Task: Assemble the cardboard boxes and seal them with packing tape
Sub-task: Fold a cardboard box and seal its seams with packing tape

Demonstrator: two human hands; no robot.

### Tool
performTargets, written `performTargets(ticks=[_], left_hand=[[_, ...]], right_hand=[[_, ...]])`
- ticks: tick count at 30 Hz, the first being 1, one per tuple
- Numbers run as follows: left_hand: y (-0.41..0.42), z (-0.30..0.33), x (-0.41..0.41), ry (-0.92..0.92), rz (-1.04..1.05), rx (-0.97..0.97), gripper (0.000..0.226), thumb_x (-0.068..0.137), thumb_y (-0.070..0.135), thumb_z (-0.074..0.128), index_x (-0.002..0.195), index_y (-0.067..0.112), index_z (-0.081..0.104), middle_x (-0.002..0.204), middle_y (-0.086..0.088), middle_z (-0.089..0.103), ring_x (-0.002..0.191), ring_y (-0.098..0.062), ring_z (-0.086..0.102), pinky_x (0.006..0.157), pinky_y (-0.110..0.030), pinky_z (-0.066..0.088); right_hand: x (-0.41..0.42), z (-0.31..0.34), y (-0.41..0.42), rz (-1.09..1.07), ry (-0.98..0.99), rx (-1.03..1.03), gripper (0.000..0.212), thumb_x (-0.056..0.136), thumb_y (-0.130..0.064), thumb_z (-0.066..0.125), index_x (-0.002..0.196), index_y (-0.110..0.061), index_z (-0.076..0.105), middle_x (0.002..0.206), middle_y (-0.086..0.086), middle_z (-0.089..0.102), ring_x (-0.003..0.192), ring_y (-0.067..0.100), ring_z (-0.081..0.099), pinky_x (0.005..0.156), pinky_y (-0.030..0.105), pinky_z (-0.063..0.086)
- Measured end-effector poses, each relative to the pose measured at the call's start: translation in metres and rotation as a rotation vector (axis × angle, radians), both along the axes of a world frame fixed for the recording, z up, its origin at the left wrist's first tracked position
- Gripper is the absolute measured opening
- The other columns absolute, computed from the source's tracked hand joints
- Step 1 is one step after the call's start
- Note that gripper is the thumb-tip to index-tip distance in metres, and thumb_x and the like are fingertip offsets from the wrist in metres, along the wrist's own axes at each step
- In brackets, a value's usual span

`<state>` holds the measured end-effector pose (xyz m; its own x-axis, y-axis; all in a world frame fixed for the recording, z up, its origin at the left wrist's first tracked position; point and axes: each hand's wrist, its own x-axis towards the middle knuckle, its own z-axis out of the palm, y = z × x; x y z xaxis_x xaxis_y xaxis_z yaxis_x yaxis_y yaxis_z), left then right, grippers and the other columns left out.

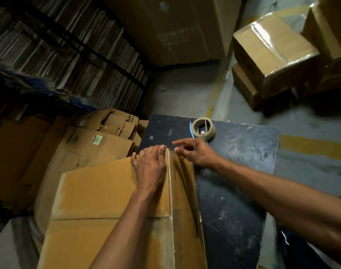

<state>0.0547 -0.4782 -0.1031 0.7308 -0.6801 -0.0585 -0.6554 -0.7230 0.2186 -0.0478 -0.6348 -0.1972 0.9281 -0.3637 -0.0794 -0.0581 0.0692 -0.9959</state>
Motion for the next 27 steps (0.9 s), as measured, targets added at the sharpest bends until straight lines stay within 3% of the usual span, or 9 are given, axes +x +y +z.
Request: performTargets(ticks=[2, 5, 9, 11, 13, 16, 20, 24, 27], left_hand=[[-0.002, 0.002, -0.001, 0.006, 0.008, 0.001, 0.055, 0.106, 0.06, 0.021, 0.125, 0.032, 0.064, 0.127, 0.005, 0.064, 0.131, -0.016, 0.049, 0.124, -0.052, 0.011], [-0.003, 0.005, -0.003, 0.008, 0.017, 0.029, 0.047, 0.109, 0.053, 0.026, 0.127, 0.032, 0.063, 0.129, 0.005, 0.064, 0.133, -0.016, 0.048, 0.125, -0.052, 0.01], [-0.003, 0.009, -0.004, 0.018, -0.001, 0.024, 0.054, 0.107, 0.059, 0.021, 0.129, 0.033, 0.063, 0.129, 0.005, 0.064, 0.133, -0.017, 0.049, 0.124, -0.054, 0.012], [0.0, 0.01, 0.0, 0.041, -0.025, -0.003, 0.055, 0.104, 0.059, 0.021, 0.135, 0.035, 0.059, 0.129, 0.004, 0.065, 0.131, -0.018, 0.051, 0.122, -0.055, 0.018], [0.007, 0.011, 0.004, 0.071, -0.041, -0.106, 0.051, 0.106, 0.057, 0.026, 0.144, 0.036, 0.052, 0.129, 0.003, 0.065, 0.125, -0.017, 0.055, 0.116, -0.055, 0.033], [0.022, 0.014, 0.005, -0.001, -0.019, -0.231, 0.043, 0.108, 0.045, 0.039, 0.148, 0.032, 0.047, 0.127, 0.0, 0.063, 0.118, -0.016, 0.056, 0.102, -0.05, 0.049], [0.049, 0.02, -0.007, -0.086, -0.04, -0.275, 0.041, 0.107, 0.036, 0.05, 0.147, 0.027, 0.05, 0.128, -0.002, 0.063, 0.121, -0.019, 0.055, 0.104, -0.043, 0.047], [0.088, 0.024, -0.018, -0.114, -0.053, -0.219, 0.041, 0.105, 0.036, 0.052, 0.144, 0.022, 0.055, 0.132, -0.003, 0.064, 0.122, -0.018, 0.054, 0.104, -0.041, 0.046], [0.103, 0.025, -0.027, -0.115, -0.017, -0.198, 0.04, 0.109, 0.036, 0.045, 0.146, 0.023, 0.055, 0.139, -0.001, 0.062, 0.128, -0.017, 0.052, 0.108, -0.038, 0.04]], right_hand=[[-0.003, 0.0, 0.019, -0.023, -0.043, 0.012, 0.067, 0.083, -0.061, 0.072, 0.142, -0.033, 0.057, 0.102, -0.011, 0.072, 0.085, 0.005, 0.067, 0.086, 0.029, 0.059], [-0.001, -0.006, 0.032, -0.029, -0.019, -0.142, 0.081, 0.069, -0.077, 0.077, 0.139, -0.039, 0.058, 0.118, -0.014, 0.062, 0.083, 0.005, 0.061, 0.082, 0.032, 0.059], [-0.016, -0.012, 0.023, 0.013, 0.007, -0.239, 0.092, 0.061, -0.059, 0.092, 0.142, -0.031, 0.057, 0.124, -0.01, 0.061, 0.075, 0.009, 0.067, 0.077, 0.034, 0.061], [-0.027, -0.014, 0.02, 0.097, 0.047, -0.22, 0.106, 0.06, -0.05, 0.095, 0.152, -0.03, 0.046, 0.131, -0.002, 0.06, 0.076, 0.005, 0.069, 0.077, 0.026, 0.058], [-0.032, -0.008, 0.024, 0.138, 0.059, -0.157, 0.121, 0.061, -0.058, 0.091, 0.161, -0.038, 0.026, 0.148, 0.004, 0.052, 0.076, 0.006, 0.071, 0.086, 0.033, 0.06], [-0.025, 0.004, 0.035, 0.126, 0.067, -0.242, 0.125, 0.061, -0.077, 0.082, 0.16, -0.049, 0.011, 0.161, 0.006, 0.039, 0.086, 0.0, 0.057, 0.103, 0.051, 0.053], [-0.023, -0.003, 0.042, 0.072, 0.101, -0.249, 0.129, 0.049, -0.09, 0.077, 0.158, -0.052, 0.019, 0.154, 0.004, 0.042, 0.099, 0.018, 0.055, 0.099, 0.055, 0.054], [-0.043, -0.006, 0.047, 0.052, 0.053, -0.146, 0.136, 0.049, -0.085, 0.082, 0.161, -0.045, 0.018, 0.16, 0.003, 0.036, 0.1, 0.014, 0.071, 0.09, 0.044, 0.062], [-0.05, 0.009, 0.057, 0.04, 0.002, -0.201, 0.137, 0.053, -0.083, 0.08, 0.161, -0.049, 0.004, 0.166, 0.002, 0.024, 0.127, 0.018, 0.054, 0.101, 0.046, 0.052]])
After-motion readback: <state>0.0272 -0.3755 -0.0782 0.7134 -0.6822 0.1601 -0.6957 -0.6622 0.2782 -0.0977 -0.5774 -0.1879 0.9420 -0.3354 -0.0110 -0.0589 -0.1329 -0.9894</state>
